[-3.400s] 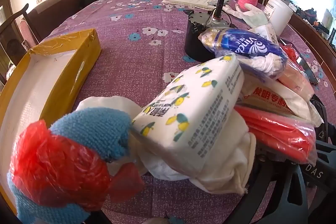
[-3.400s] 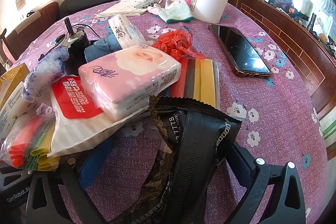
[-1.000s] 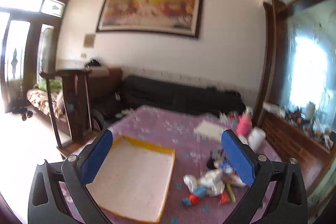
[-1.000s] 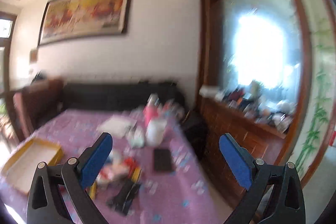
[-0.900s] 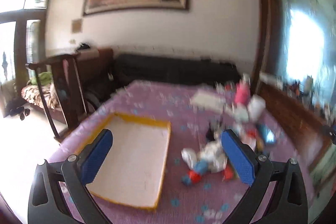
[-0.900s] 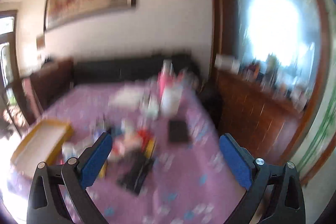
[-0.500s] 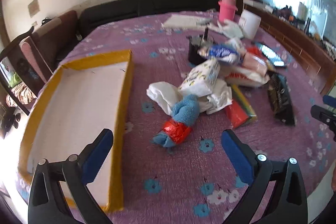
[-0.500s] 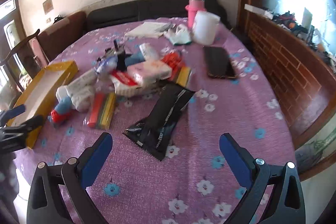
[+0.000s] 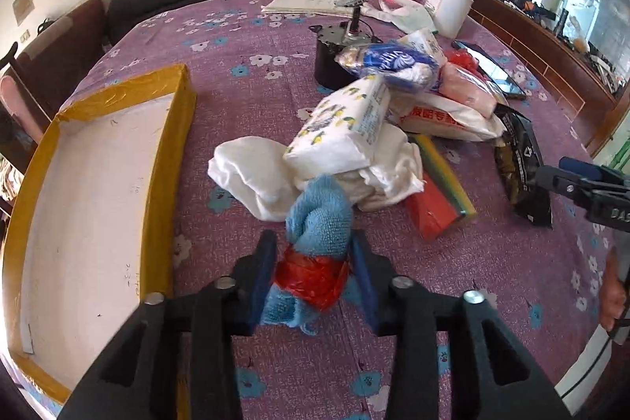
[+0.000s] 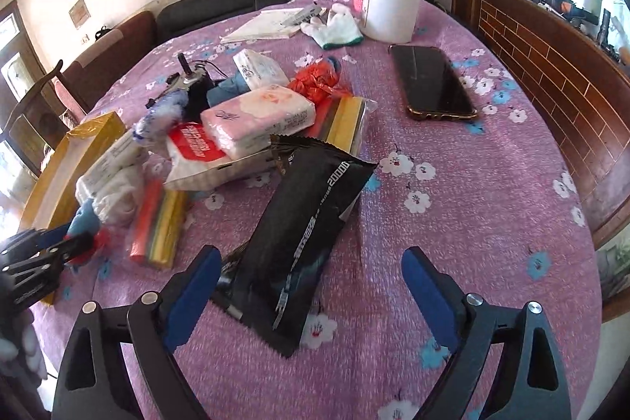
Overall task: Organize soft objects
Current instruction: 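Grasp the blue cloth in red plastic with left tool while right tool grasps the black packet, then carry both items over the yellow tray and open both tools to drop them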
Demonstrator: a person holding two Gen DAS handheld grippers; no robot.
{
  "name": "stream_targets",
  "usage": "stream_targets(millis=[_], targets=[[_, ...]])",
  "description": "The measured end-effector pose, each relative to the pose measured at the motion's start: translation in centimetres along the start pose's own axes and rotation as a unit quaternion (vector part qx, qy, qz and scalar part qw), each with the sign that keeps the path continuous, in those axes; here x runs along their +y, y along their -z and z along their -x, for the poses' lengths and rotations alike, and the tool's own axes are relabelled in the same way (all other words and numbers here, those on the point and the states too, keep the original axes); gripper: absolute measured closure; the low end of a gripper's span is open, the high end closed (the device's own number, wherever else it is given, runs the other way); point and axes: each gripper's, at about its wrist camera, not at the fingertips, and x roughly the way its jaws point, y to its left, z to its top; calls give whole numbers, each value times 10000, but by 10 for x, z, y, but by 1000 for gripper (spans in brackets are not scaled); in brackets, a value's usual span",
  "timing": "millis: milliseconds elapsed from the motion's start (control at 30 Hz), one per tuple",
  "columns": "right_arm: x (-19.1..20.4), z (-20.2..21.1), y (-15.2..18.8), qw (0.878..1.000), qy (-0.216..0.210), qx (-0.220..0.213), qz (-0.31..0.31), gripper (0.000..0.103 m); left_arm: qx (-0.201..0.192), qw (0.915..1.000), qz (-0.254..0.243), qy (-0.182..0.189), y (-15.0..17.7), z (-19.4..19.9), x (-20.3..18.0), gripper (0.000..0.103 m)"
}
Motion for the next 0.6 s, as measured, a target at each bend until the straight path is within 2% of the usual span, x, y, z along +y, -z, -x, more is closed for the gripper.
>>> stream_targets(millis=[67, 100, 267, 333, 400, 467, 567, 600], targets=[[0, -8, -3, 9999, -68, 66, -69, 8, -19, 10000, 25, -67, -6, -6, 2, 37], [1, -10, -5, 9999, -95, 90, -99, 8, -25, 9999, 20, -129, -8, -9, 2, 34], [6, -26, -11, 9996, 26, 207, -183, 8, 182, 9998, -64, -87, -11, -30, -4, 33], [7, -30, -13, 9995, 67, 226, -227, 9, 251, 9997, -33, -11, -7, -34, -7, 42], [9, -32, -15, 9994, 114, 238, -242, 20, 224, 9997, -29, -53, -4, -30, -9, 76], [11, -35, -15, 9990, 178, 345, -230, 52, 264, 9993, 122, 246, -1, -24, -5, 76], [10, -32, -13, 9989, 107, 380, -268, 65, 108, 9986, 347, 376, 3, -7, 5, 76], [9, -30, -11, 9988, 57, 389, -309, 66, 56, 9978, 456, 488, 5, 0, 10, 76]])
